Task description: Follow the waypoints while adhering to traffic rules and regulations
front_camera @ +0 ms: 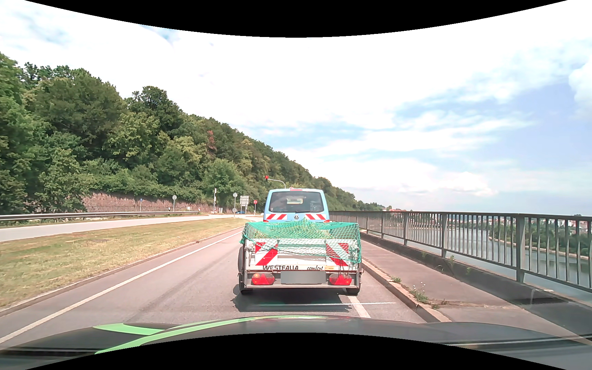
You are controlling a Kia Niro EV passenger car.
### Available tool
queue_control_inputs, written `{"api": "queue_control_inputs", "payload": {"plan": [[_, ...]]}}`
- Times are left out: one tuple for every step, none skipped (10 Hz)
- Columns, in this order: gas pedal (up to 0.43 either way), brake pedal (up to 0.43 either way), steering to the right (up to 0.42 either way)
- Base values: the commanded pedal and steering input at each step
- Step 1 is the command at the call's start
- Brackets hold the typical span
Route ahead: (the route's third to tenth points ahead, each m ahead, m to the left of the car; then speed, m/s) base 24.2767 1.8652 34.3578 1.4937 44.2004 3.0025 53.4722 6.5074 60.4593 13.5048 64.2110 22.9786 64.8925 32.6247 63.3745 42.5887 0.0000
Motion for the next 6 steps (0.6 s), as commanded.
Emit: {"api": "queue_control_inputs", "payload": {"plan": [[0.0, 0.293, -0.003], [0.0, 0.293, -0.003], [0.0, 0.299, -0.003], [0.0, 0.299, -0.003], [0.0, 0.299, -0.003], [0.0, 0.299, -0.003]]}}
